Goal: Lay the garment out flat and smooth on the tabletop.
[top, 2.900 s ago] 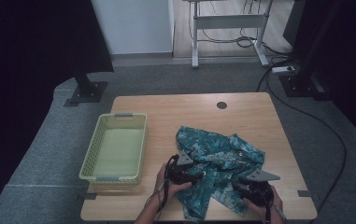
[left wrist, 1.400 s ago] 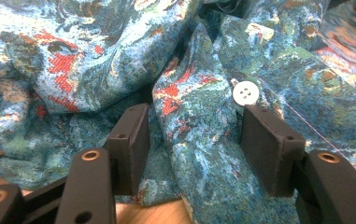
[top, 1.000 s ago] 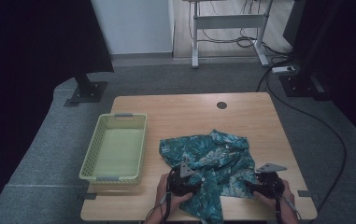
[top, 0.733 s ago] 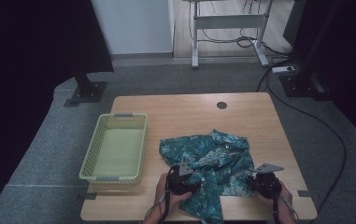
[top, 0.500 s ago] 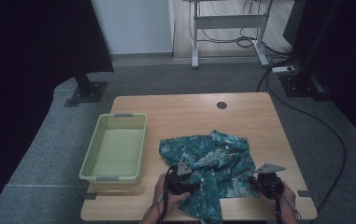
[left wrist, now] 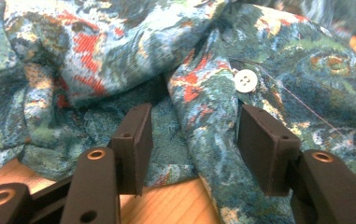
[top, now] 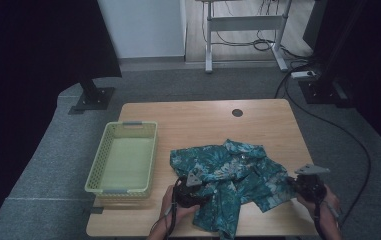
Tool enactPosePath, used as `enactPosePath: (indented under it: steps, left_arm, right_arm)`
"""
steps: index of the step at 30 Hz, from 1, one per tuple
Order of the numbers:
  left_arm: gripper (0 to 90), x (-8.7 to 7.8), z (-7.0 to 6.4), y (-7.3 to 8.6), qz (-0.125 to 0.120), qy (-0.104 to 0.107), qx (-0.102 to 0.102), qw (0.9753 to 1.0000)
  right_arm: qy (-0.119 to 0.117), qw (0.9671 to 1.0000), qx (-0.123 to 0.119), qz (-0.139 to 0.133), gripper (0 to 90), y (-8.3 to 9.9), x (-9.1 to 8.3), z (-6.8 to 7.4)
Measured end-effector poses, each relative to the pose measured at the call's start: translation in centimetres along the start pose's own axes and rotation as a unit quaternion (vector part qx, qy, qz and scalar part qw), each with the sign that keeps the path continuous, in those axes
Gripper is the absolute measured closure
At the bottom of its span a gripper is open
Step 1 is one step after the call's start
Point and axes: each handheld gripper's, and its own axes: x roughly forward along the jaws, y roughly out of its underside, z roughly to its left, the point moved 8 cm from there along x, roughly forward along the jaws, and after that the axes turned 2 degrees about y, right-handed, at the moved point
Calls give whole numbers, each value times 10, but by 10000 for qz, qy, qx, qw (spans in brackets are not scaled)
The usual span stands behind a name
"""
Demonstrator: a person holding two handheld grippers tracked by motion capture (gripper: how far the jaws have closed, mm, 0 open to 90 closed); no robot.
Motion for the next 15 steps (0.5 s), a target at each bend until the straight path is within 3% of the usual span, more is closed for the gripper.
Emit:
enactPosePath:
  steps: [5, 8, 10, 13, 15]
  left_arm:
    - [451, 0, 0, 0, -5, 28, -9, 10000]
    - [451, 0, 1, 0, -26, 58, -21, 10000]
    - [451, 0, 1, 0, -26, 72, -24, 10000]
    - [450, 0, 1, 0, -28, 85, -27, 10000]
    - [444, 0, 1, 0, -37, 84, -33, 10000]
  right_arm:
    - [160, 9989, 398, 192, 885, 6, 8, -37]
    - [286, 9979, 481, 324, 881, 12, 14, -52]
    - [233, 9972, 640, 296, 864, 14, 18, -57]
    - [318, 9962, 809, 82, 641, 11, 20, -56]
    - [356, 9962, 785, -157, 538, 4, 16, -47]
